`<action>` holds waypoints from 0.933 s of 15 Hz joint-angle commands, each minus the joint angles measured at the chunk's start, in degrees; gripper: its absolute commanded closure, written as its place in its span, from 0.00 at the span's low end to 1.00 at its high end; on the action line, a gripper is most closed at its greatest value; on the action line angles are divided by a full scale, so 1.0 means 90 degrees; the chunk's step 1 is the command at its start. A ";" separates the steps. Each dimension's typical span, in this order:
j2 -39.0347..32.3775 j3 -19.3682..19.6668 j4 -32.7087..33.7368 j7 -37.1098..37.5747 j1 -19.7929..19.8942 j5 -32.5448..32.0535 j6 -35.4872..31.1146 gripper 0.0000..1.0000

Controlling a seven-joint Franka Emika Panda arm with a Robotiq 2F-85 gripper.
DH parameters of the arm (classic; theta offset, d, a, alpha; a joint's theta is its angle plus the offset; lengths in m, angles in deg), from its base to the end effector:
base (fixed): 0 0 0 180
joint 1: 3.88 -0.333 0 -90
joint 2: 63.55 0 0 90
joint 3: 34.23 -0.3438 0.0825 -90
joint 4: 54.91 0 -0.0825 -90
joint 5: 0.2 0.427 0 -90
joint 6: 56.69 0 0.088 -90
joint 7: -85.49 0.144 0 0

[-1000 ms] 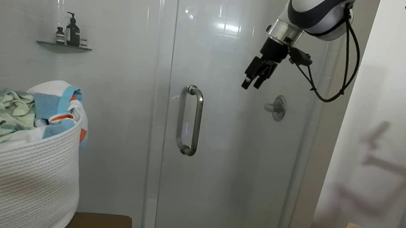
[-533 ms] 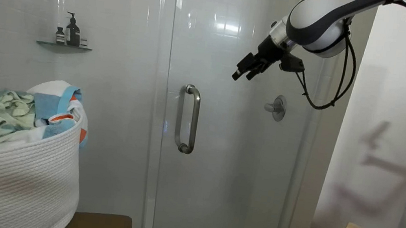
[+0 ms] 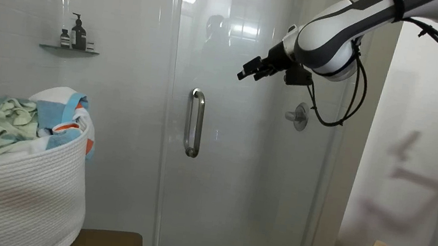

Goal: Close the shower door

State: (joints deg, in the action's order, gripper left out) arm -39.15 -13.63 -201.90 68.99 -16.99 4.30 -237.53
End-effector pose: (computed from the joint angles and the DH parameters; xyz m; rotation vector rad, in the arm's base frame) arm 0.5044 -0.0834 0.5033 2.7390 0.0394 1.4944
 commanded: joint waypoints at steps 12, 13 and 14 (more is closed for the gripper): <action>-0.0775 0.1853 0.0424 0.0064 -0.2105 0.0008 -0.1879 0.00; -0.0847 0.1902 0.0469 0.0070 -0.2151 0.0011 -0.1905 0.00; -0.0909 0.1966 0.0504 0.0075 -0.2204 0.0007 -0.1928 0.00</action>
State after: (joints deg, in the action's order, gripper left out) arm -44.10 2.38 -199.15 69.00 -35.14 4.26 -252.28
